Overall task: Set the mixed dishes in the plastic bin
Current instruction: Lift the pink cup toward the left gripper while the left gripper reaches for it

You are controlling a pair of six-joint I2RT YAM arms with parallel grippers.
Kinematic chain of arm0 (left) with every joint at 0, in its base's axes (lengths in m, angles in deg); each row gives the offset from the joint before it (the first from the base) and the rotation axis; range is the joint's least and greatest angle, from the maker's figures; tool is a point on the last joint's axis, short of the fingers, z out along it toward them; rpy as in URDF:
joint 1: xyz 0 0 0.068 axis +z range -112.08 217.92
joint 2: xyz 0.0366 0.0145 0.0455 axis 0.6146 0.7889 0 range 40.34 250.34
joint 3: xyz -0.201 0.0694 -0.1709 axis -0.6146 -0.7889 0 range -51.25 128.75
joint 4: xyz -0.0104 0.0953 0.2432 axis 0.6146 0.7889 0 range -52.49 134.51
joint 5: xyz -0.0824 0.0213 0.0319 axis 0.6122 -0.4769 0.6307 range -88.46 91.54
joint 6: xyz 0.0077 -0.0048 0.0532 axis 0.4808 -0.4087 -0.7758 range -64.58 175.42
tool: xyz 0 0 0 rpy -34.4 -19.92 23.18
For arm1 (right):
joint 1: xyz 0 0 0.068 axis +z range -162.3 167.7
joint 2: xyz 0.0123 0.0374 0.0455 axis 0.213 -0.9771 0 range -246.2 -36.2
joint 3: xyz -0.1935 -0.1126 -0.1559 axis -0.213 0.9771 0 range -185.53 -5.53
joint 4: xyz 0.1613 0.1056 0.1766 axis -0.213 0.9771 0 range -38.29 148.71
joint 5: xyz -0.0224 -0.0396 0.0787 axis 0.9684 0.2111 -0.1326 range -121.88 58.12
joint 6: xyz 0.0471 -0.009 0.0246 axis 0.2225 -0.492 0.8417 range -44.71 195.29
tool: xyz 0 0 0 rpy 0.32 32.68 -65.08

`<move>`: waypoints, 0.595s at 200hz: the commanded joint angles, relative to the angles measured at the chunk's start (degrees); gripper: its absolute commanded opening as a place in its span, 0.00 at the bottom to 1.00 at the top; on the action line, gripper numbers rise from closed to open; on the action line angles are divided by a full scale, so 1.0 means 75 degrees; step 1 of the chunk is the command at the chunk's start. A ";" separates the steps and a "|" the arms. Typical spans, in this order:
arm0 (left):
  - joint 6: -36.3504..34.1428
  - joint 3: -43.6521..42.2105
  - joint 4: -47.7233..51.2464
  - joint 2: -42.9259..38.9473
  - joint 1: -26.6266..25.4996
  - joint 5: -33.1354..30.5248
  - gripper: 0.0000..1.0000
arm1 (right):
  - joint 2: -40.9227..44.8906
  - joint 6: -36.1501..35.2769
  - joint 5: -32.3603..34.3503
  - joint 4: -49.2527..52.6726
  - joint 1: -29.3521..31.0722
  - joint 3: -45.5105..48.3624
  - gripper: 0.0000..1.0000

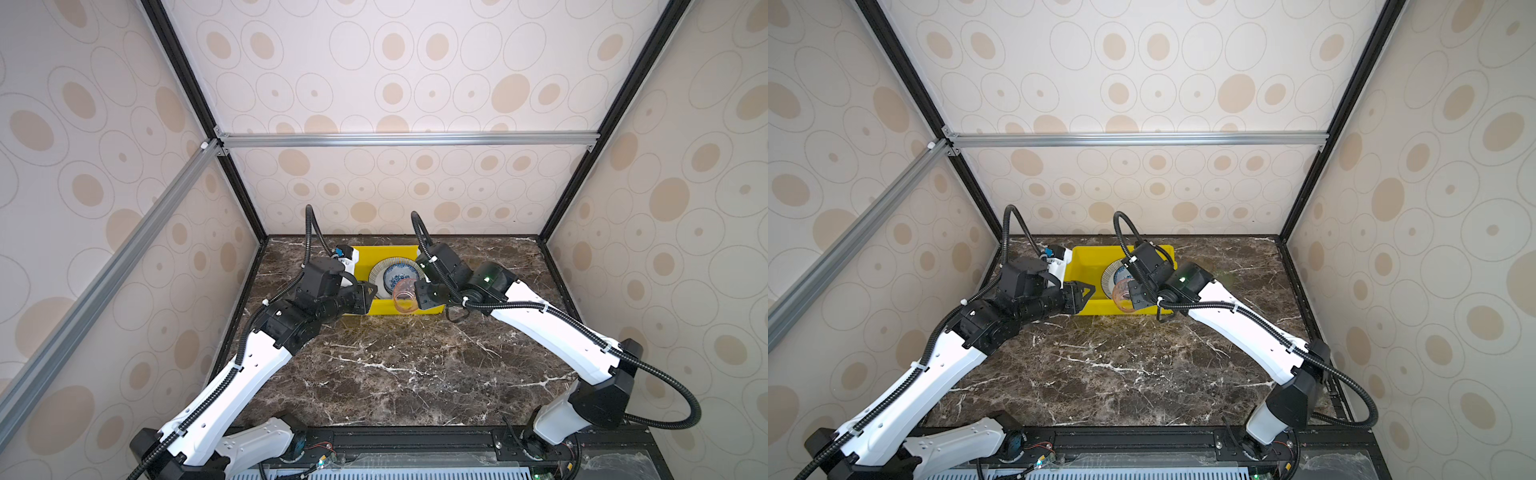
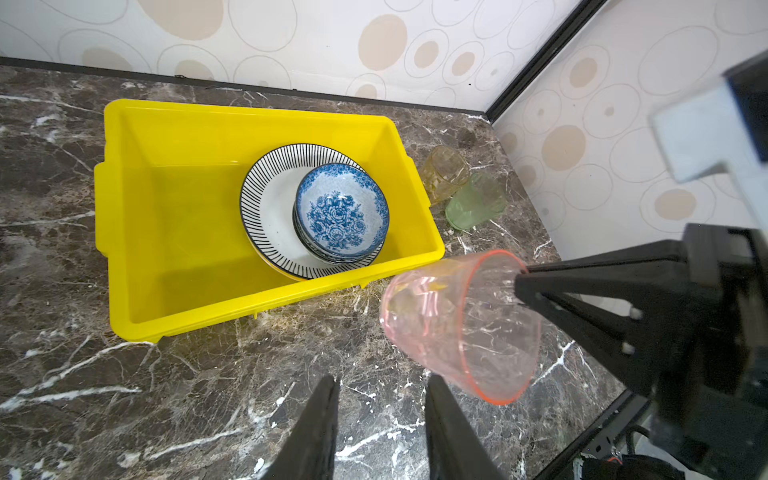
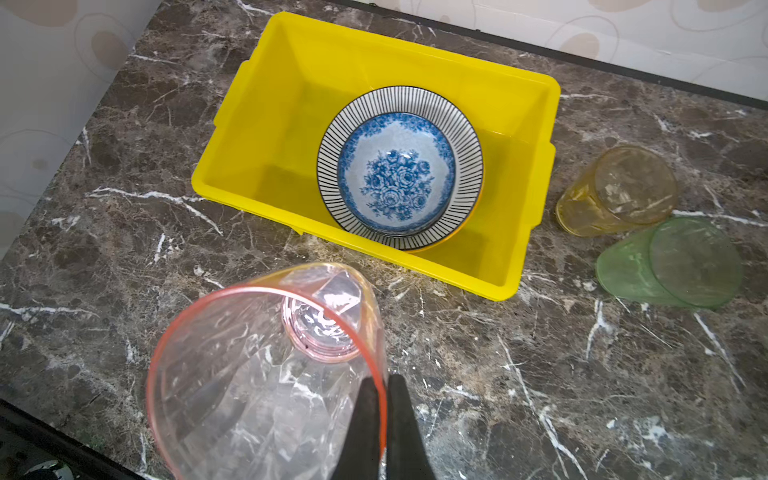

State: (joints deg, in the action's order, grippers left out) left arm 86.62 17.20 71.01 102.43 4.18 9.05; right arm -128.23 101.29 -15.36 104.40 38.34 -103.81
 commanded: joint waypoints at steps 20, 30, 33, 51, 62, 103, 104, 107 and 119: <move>0.0223 0.0114 0.0183 -0.0031 -0.0145 0.0012 0.36 | -0.0503 -0.0075 0.0376 -0.0048 0.0373 -0.0767 0.00; 0.0240 0.0100 0.0165 0.0009 -0.0170 -0.0013 0.36 | -0.0591 -0.0098 0.0389 -0.0121 0.0442 -0.0871 0.00; 0.0251 0.0097 0.0167 0.0025 -0.0174 -0.0016 0.36 | -0.0621 -0.0103 0.0409 -0.0152 0.0459 -0.0904 0.00; 0.0313 0.0074 0.0174 0.0109 -0.0220 -0.0101 0.36 | -0.0779 -0.0141 0.0384 -0.0229 0.0536 -0.1088 0.00; 0.0345 0.0051 0.0185 0.0156 -0.0257 -0.0220 0.36 | -0.0882 -0.0173 0.0392 -0.0161 0.0599 -0.1271 0.00; 0.0410 0.0212 0.0404 0.0427 -0.0303 -0.0829 0.36 | -0.0955 -0.0271 0.0554 -0.0118 0.0758 -0.1460 0.00; 0.0410 0.0219 0.0412 0.0434 -0.0305 -0.0845 0.36 | -0.0957 -0.0269 0.0547 -0.0109 0.0759 -0.1461 0.00; 0.0420 0.0225 0.0418 0.0434 -0.0303 -0.0911 0.36 | -0.0967 -0.0268 0.0547 -0.0096 0.0761 -0.1480 0.00; 0.0445 0.0217 0.0443 0.0430 -0.0318 -0.1060 0.36 | -0.0999 -0.0290 0.0567 -0.0071 0.0784 -0.1523 0.00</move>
State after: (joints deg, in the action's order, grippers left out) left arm 88.96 17.22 72.54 105.40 2.41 4.96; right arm -135.33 99.78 -12.54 103.61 43.67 -112.90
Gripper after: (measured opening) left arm 0.362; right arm 0.045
